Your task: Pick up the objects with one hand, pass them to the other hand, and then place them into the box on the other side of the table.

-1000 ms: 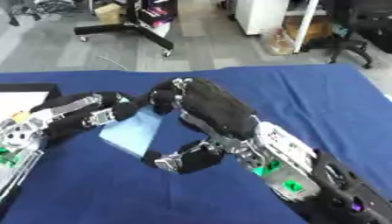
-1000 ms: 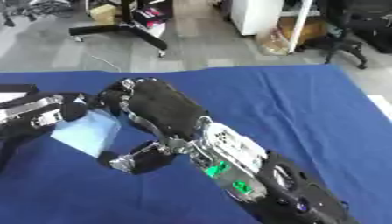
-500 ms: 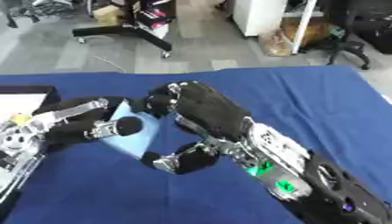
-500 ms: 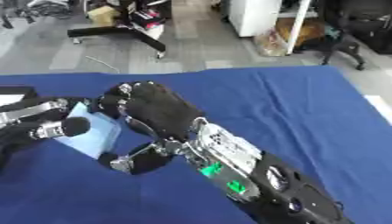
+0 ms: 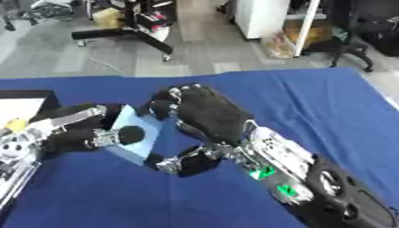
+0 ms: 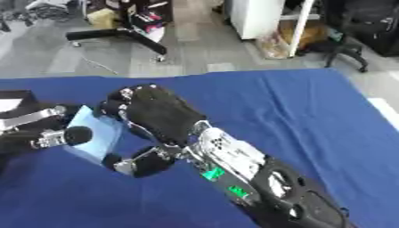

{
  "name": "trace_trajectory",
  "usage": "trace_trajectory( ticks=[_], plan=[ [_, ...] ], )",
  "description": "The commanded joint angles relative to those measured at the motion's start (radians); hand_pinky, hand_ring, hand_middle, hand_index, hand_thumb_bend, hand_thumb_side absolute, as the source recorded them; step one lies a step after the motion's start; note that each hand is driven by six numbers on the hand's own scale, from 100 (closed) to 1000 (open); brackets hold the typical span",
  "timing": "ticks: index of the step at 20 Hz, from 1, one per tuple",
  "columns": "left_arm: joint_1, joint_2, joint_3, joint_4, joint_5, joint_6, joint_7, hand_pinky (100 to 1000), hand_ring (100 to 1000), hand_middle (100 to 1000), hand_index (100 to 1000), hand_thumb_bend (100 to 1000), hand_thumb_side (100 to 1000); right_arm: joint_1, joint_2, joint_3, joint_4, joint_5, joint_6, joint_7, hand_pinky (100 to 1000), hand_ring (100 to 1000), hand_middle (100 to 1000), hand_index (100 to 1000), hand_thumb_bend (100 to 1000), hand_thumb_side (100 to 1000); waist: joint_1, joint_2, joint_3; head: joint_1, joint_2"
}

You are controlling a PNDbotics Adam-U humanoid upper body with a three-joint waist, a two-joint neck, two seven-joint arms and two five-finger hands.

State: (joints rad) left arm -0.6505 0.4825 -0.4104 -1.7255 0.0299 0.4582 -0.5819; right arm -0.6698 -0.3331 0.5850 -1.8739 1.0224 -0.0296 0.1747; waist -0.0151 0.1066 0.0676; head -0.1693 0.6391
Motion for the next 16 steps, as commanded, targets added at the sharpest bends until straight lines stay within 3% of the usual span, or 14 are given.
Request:
trace_trajectory(
  ticks=[1,5,9,12,13,14,16],
  plan=[
    [-0.011,0.021,0.009,-0.008,-0.025,0.002,-0.021,750,816,728,865,729,704,-0.022,-0.016,-0.028,-0.033,0.066,-0.018,0.040,548,503,484,542,100,350,0.002,-0.014,-0.002,-0.002,-0.014],
    [-0.011,0.018,0.011,-0.004,-0.034,0.006,-0.026,742,809,723,863,721,705,-0.023,-0.016,-0.036,-0.047,0.125,-0.029,0.073,572,489,486,556,100,369,0.003,-0.014,-0.004,-0.002,-0.014],
    [-0.013,0.012,0.014,-0.003,-0.027,0.010,-0.014,703,759,668,831,605,644,-0.024,-0.015,-0.040,-0.055,0.160,-0.037,0.092,580,450,464,559,100,376,0.004,-0.014,-0.005,-0.002,-0.016],
    [-0.015,0.006,0.013,0.000,-0.013,0.011,0.008,648,673,561,743,410,515,-0.024,-0.015,-0.039,-0.055,0.165,-0.040,0.095,586,453,468,563,100,381,0.003,-0.014,-0.006,-0.002,-0.017],
    [-0.015,0.005,0.014,0.001,-0.011,0.013,0.023,648,673,561,743,410,515,-0.024,-0.015,-0.039,-0.056,0.166,-0.041,0.096,586,453,468,563,100,381,0.003,-0.015,-0.007,-0.002,-0.017],
    [-0.016,0.003,0.016,0.004,-0.008,0.018,0.044,623,619,492,682,201,457,-0.024,-0.016,-0.039,-0.057,0.168,-0.044,0.097,590,456,472,566,100,386,0.003,-0.015,-0.007,-0.002,-0.018],
    [-0.016,0.000,0.018,0.011,0.001,0.037,0.098,591,559,427,617,100,417,-0.024,-0.017,-0.038,-0.059,0.169,-0.050,0.100,596,462,480,573,100,397,0.002,-0.015,-0.007,-0.002,-0.020]
  ],
)
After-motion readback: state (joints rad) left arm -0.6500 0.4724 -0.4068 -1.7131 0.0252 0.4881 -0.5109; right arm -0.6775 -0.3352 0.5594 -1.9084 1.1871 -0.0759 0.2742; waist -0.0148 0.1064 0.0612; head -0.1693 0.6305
